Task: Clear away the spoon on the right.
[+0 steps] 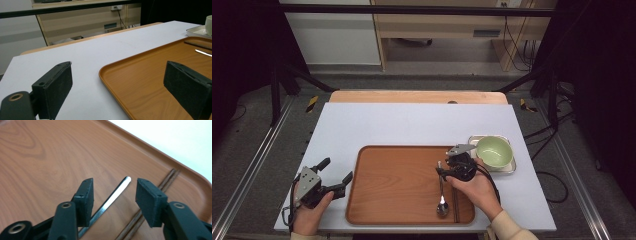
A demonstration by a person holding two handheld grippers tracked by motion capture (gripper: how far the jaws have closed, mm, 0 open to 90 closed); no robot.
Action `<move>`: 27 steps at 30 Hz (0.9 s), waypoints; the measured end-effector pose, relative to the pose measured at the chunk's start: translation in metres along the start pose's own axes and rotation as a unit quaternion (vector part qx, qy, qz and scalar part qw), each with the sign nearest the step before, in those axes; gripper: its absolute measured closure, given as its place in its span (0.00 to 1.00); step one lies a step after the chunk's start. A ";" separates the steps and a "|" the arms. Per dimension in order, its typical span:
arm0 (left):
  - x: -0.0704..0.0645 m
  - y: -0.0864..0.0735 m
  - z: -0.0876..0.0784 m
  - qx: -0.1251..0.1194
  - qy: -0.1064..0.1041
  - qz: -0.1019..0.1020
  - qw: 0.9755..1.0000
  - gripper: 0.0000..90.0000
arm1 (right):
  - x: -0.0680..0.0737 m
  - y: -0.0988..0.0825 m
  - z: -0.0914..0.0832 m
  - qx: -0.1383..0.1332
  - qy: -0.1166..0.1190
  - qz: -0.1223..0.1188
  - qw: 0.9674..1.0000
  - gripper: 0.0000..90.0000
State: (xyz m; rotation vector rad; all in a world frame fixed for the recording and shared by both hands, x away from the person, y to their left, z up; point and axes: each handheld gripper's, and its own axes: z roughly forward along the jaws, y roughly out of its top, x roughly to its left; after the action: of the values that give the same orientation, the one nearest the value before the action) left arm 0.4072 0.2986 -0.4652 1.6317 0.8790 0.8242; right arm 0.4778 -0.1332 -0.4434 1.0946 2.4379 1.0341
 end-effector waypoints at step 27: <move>0.000 -0.001 0.002 -0.007 -0.005 -0.003 1.000 0.08 | 0.002 -0.011 -0.032 -0.093 -0.041 0.008 0.995 0.27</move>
State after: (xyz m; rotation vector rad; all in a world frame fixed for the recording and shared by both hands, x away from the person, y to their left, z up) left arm 0.4087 0.2982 -0.4663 1.6186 0.8705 0.8156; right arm 0.4543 -0.1533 -0.4287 1.0737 2.2209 1.1712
